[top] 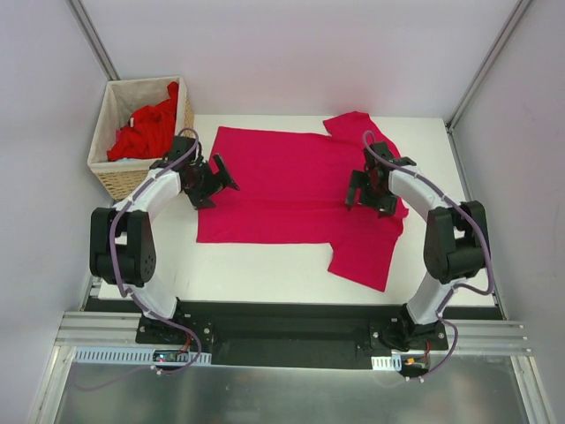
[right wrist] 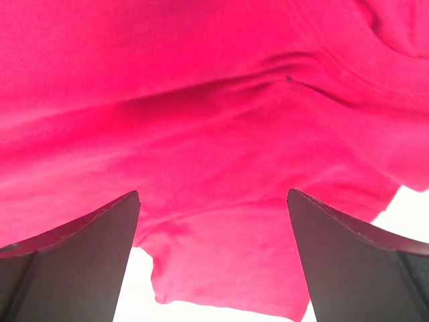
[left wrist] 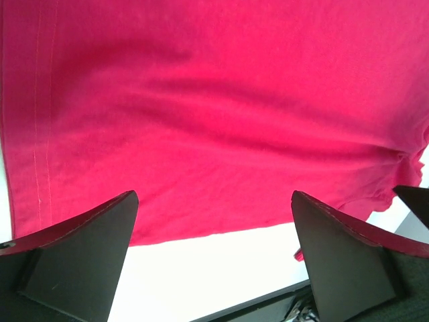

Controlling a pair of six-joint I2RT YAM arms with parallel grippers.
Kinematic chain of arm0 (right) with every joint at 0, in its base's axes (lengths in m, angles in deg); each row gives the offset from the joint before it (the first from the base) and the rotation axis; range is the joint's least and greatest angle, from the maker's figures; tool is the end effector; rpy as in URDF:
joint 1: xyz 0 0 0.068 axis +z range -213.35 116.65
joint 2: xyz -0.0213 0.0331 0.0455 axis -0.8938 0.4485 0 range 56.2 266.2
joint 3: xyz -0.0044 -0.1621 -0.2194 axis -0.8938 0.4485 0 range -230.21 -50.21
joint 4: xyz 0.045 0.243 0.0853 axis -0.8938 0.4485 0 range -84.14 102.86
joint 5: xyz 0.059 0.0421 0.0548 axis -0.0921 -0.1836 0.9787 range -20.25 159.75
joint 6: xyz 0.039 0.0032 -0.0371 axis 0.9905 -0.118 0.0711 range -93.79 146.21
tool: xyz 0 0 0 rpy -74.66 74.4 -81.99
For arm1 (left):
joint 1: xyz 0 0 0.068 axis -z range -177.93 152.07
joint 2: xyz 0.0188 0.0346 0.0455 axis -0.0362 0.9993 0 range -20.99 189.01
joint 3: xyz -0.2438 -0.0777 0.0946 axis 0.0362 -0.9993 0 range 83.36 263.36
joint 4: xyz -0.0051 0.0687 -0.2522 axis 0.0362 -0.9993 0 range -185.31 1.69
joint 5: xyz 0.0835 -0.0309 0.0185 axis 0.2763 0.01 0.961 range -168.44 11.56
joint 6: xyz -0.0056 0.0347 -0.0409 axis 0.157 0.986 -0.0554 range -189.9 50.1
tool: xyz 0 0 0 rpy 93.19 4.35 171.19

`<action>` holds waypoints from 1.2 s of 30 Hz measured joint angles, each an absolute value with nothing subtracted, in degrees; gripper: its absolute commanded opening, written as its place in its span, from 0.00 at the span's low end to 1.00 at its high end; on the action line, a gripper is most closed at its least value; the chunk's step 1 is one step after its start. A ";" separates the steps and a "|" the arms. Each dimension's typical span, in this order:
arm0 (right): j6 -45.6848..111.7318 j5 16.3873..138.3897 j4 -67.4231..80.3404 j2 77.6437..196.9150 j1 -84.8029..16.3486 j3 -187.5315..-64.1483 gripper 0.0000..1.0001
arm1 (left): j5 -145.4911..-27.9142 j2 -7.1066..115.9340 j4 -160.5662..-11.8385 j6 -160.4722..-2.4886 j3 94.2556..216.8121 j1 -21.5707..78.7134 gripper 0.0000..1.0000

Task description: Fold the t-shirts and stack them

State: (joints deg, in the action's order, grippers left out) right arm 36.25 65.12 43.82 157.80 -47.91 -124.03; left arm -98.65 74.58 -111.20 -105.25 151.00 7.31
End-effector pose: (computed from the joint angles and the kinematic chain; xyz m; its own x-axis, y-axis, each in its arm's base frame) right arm 0.3505 0.0938 0.2113 -0.9060 -0.0700 -0.4175 -0.0767 0.9971 -0.0007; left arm 0.3555 -0.0449 0.2312 -0.8049 -0.4715 -0.3603 -0.1995 0.7869 -0.5839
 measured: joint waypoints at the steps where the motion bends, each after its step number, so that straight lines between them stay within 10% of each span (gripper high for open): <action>1: 36.27 64.84 43.62 156.73 -47.82 -123.31 0.96 | -98.17 73.64 -111.18 -105.25 150.32 7.63 0.99; 36: 41.02 59.51 38.14 150.13 -35.76 -104.92 0.96 | -87.92 75.36 -109.61 -104.36 140.86 16.86 0.99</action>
State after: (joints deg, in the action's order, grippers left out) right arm 41.02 59.51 38.14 150.13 -35.76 -104.92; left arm -87.92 75.36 -109.61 -104.36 140.86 16.86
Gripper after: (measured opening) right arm 0.961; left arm 0.991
